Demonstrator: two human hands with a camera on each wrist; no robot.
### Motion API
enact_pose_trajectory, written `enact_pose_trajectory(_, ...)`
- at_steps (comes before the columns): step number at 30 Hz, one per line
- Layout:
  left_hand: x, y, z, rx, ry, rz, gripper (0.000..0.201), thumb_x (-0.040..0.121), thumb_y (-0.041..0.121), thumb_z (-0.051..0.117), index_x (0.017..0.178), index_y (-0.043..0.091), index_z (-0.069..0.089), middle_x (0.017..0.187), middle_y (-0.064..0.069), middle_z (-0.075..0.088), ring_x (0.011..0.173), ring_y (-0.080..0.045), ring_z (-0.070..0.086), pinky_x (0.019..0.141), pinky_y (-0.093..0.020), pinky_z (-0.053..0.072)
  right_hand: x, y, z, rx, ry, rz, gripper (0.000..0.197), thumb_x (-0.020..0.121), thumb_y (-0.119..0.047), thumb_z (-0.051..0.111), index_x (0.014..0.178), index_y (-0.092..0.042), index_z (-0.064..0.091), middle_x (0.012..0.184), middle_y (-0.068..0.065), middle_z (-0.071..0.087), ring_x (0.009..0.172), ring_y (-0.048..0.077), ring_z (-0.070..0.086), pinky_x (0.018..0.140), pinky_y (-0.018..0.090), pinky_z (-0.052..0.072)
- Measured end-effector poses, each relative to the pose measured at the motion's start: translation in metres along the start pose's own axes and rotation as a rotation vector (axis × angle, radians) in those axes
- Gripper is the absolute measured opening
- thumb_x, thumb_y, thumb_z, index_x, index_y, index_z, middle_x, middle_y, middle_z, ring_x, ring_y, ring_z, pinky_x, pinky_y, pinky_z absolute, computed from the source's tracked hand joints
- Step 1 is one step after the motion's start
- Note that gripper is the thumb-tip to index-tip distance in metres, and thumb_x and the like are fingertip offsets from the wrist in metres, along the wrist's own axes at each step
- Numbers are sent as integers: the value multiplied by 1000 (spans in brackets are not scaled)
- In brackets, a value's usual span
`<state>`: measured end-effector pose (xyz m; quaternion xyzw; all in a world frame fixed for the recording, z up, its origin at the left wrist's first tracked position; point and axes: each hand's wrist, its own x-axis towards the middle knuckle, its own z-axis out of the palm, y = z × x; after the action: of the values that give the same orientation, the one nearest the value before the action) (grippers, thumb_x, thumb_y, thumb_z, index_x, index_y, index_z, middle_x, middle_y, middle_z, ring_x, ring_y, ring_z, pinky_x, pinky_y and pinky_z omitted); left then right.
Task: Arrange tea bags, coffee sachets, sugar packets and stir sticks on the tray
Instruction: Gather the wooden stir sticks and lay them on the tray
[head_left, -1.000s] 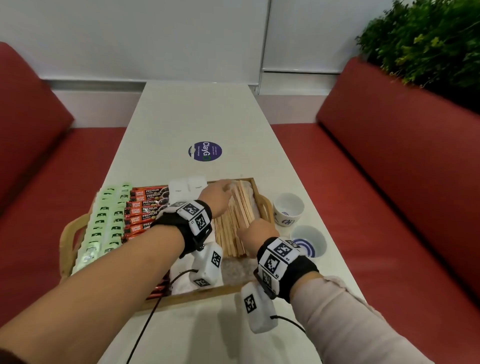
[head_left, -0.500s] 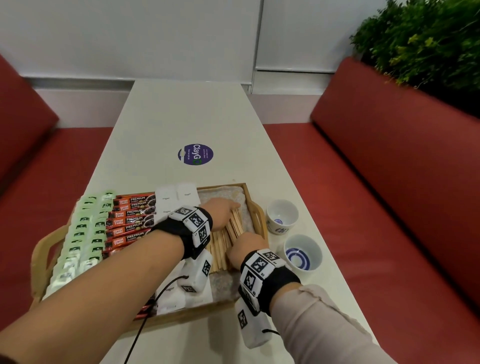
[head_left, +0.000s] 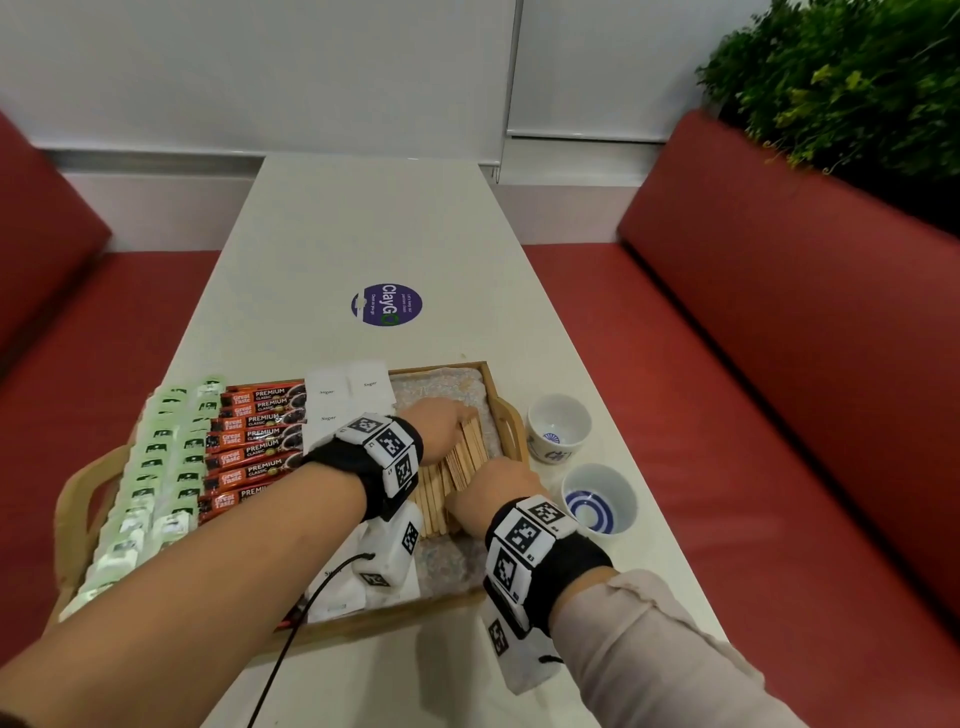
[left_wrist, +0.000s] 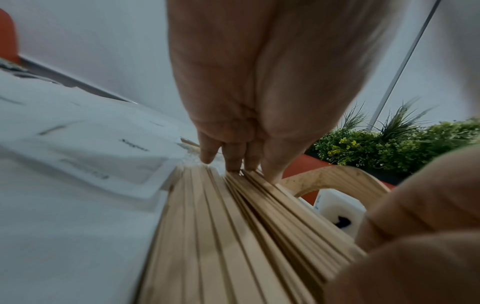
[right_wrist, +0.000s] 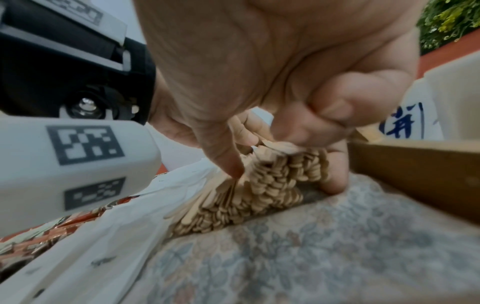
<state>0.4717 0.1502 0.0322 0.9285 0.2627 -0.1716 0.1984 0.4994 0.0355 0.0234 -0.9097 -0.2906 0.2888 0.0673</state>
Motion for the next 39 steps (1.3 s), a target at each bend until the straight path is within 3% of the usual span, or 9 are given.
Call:
enact_pose_trajectory(3,-1,-1,2,-12,20,1,51,100,4,35,149,13,26,155,-12,27,141,-27,30,113,-34,24,-6,0,-4,4,9,-21,26,85,-39,59,86,-14,54,87,3,58,79,20,57,68,27,47)
enact_pose_trajectory(5,-2,-2,4,-18,32,0,51,100,4,36,149,14,26,155,-12,28,141,-27,30,113,-34,24,-8,1,-5,-6,25,-33,25,86,-38,58,86,-14,54,86,3,56,77,19,55,67,27,47)
enact_pose_trajectory(11,-4,-4,5,-61,55,8,53,100,4,34,150,14,24,156,-9,24,144,-25,23,115,-32,18,-12,1,-9,-41,42,-65,34,90,-35,53,111,-10,60,112,7,64,101,22,63,76,28,47)
enact_pose_trajectory(17,-6,-4,6,-91,57,-4,54,100,3,32,150,17,23,156,-10,24,143,-26,24,115,-34,20,-16,1,-12,-49,13,-83,31,91,-32,52,110,-9,61,113,8,63,101,23,62,79,29,49)
enact_pose_trajectory(22,-9,-4,8,-134,68,-17,57,98,0,31,151,19,21,155,-11,27,141,-27,29,112,-34,25,-15,0,-11,-27,5,-85,28,91,-30,54,107,-8,60,109,7,65,99,23,63,74,28,47)
enact_pose_trajectory(26,-10,-4,7,-158,83,-23,57,98,0,32,151,19,21,155,-11,28,141,-27,30,112,-33,26,-10,-2,-12,13,4,-98,24,89,-28,55,105,-9,56,103,8,64,87,22,60,73,29,48)
enact_pose_trajectory(28,-10,-4,7,-160,85,-24,57,99,0,32,151,18,20,154,-12,28,140,-27,30,111,-33,26,-8,-3,-12,8,17,-100,34,88,-27,55,116,-7,49,112,9,62,94,23,60,71,29,46)
enact_pose_trajectory(31,-11,-4,7,-182,93,-34,57,99,0,31,151,18,19,154,-13,30,140,-27,32,110,-31,27,-5,-4,-11,-37,24,-109,50,89,-27,53,132,-6,37,125,12,56,110,26,57,81,32,47)
enact_pose_trajectory(39,-11,-8,9,-230,128,-41,58,98,-1,31,151,21,21,153,-12,32,138,-26,35,108,-31,30,-4,-7,-10,-75,46,-116,45,92,-20,47,132,-8,33,123,12,56,109,28,57,83,35,48)
